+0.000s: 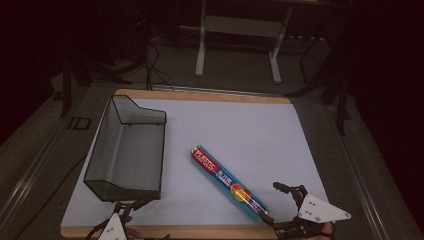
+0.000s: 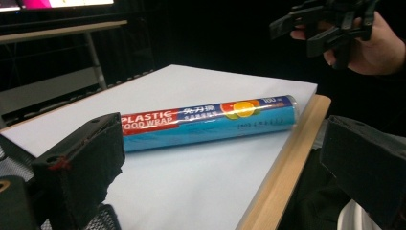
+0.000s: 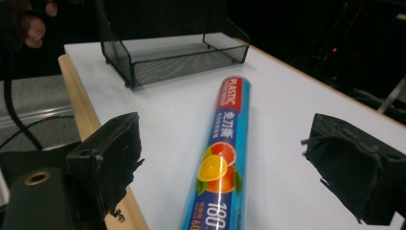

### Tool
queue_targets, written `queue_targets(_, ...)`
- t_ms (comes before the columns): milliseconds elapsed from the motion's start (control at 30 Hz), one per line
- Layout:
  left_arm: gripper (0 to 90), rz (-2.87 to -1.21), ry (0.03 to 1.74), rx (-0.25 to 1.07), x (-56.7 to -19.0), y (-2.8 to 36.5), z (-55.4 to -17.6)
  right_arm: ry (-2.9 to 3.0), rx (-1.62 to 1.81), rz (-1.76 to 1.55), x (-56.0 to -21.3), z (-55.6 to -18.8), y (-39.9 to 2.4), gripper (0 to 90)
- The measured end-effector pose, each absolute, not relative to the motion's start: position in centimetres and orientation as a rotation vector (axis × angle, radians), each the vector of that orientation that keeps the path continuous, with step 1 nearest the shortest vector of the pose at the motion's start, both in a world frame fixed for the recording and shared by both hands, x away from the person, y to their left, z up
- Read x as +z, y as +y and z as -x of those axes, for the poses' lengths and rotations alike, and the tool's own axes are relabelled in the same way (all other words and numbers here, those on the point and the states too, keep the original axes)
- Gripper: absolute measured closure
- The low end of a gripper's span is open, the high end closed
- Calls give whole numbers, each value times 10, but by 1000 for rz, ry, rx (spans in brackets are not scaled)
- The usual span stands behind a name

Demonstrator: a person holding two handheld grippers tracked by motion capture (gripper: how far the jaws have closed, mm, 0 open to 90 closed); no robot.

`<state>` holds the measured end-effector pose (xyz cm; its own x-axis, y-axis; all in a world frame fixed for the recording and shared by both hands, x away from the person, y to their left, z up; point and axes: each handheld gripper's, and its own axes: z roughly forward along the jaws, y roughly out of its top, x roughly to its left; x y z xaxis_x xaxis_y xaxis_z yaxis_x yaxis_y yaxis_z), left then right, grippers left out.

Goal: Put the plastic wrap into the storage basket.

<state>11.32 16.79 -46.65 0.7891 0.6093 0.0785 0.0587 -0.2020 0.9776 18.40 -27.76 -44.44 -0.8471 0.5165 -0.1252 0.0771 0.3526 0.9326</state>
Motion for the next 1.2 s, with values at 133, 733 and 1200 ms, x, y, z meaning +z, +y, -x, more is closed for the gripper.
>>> queue_targets(133, 24, -1713, 521, 529, -466, 167, -112, 2285, 1479, -544, -446, -187, -277, 116)
queue_targets(733, 24, -1703, 511, 524, -465, 166, -111, 2336, 1359, -535, -441, -179, -265, 114)
queue_targets(1200, 24, -1699, 515, 506, -465, 165, -112, 2325, 1414, -539, -422, -187, -250, 99)
